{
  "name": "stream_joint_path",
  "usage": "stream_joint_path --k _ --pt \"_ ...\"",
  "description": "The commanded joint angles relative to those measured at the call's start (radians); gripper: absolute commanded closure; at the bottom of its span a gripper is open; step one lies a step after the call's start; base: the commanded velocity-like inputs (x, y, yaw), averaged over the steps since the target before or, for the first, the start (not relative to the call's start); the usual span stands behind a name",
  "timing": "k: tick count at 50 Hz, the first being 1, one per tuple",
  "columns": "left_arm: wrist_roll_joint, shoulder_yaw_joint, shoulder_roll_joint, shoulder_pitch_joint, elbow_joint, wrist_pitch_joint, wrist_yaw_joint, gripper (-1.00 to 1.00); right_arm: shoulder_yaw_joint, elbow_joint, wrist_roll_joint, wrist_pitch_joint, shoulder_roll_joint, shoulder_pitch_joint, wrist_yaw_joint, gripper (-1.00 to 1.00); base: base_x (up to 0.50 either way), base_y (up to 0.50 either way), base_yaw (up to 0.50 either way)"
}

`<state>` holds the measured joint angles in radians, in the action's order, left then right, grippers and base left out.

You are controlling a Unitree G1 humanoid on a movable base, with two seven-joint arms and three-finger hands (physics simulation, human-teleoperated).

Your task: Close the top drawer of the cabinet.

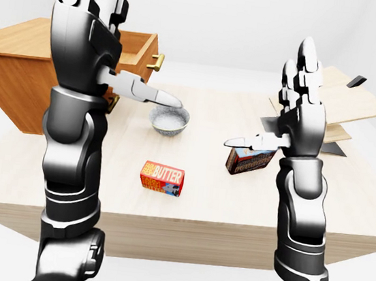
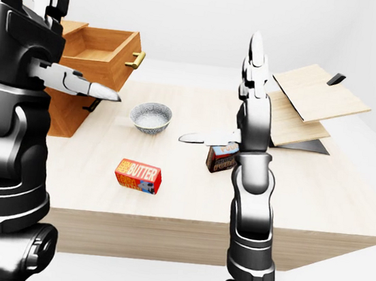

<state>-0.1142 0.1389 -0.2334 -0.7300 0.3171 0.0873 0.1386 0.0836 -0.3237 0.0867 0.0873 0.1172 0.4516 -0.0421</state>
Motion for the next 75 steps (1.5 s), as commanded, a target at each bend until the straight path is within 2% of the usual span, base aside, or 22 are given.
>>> stream_joint_path --k 1,7,14,28,39,67,75 --pt "-0.027 0.005 -0.028 -0.073 -0.039 0.000 -0.048 -1.00 0.009 0.006 -0.012 0.000 0.013 0.045 0.002 -1.00 0.00 0.00 0.00" --pt "-0.022 0.001 -0.023 -0.043 -0.008 0.000 -0.048 -1.00 -0.006 -0.026 -0.009 0.000 0.009 0.039 -0.009 -1.00 0.00 0.00 0.00" --pt "-0.020 0.020 -0.032 -0.051 -0.022 0.000 -0.066 -1.00 -0.010 -0.035 -0.006 0.000 0.002 0.041 -0.020 -1.00 0.09 0.00 0.00" --pt "-0.004 0.019 -0.045 -0.024 -0.036 0.000 -0.062 -1.00 -0.026 -0.018 0.008 0.000 -0.009 0.038 -0.028 -1.00 0.17 0.00 0.00" --pt "-0.004 0.014 -0.036 0.010 0.005 0.000 -0.055 -1.00 -0.034 -0.016 0.031 0.000 -0.019 0.032 -0.038 -1.00 0.21 0.00 0.00" --pt "0.017 0.015 -0.032 0.006 0.015 0.000 -0.057 -1.00 -0.034 0.025 0.057 0.000 -0.023 0.011 -0.044 -1.00 0.17 0.00 0.00" --pt "0.032 -0.001 -0.014 0.042 0.019 0.000 -0.042 -1.00 -0.038 0.016 0.066 0.000 -0.026 -0.002 -0.043 -1.00 0.00 0.00 0.00"
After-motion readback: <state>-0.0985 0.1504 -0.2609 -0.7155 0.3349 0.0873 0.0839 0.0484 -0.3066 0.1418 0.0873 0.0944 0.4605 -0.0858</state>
